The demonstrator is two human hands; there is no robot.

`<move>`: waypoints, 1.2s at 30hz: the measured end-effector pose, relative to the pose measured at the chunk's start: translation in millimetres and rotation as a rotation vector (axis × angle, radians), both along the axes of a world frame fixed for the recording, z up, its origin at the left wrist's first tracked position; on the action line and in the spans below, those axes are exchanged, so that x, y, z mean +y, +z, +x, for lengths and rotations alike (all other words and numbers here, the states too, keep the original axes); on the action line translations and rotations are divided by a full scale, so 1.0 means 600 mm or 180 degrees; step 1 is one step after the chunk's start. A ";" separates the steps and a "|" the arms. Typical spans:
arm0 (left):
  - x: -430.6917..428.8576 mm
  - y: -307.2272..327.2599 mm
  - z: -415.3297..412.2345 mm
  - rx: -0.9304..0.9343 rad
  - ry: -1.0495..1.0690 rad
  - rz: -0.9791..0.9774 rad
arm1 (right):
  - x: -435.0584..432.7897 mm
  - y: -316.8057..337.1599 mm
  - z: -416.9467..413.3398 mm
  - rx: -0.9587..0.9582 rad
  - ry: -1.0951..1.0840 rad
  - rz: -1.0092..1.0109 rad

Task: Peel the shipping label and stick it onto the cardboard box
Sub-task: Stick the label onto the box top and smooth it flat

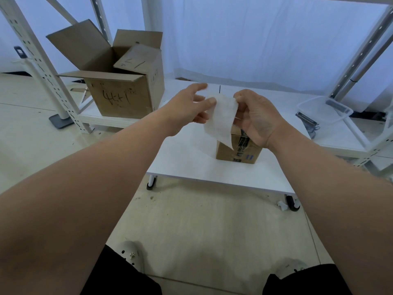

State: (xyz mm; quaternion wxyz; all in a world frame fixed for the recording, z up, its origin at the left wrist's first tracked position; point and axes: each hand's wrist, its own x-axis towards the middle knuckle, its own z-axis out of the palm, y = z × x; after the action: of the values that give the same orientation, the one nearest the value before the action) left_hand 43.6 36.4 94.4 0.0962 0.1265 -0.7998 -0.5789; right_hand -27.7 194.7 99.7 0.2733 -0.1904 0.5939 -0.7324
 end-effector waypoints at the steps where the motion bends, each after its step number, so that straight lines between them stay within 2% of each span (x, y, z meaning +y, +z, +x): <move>1: -0.004 0.001 0.002 0.0030 -0.0041 0.0133 | 0.001 -0.001 -0.001 0.0002 -0.0052 0.0046; 7: -0.002 0.011 0.001 0.0352 -0.0058 0.0161 | -0.001 -0.011 -0.009 0.0519 -0.0712 0.0708; 11: 0.007 0.011 0.000 0.0379 -0.0104 0.0073 | -0.002 -0.007 -0.003 0.0859 -0.0529 0.0691; 18: 0.003 0.020 0.011 0.0101 -0.0310 0.0355 | 0.007 -0.006 -0.006 0.1317 -0.0463 0.0889; 36: 0.001 0.024 0.015 0.0013 -0.0347 0.0330 | 0.010 -0.006 -0.008 0.1154 -0.0368 0.0690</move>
State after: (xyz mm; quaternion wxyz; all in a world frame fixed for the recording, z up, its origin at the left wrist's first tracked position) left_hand 52.8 37.0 108.8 0.0595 0.0864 -0.7742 -0.6241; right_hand -32.3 200.5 96.0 0.1384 -0.2542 0.7185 -0.6324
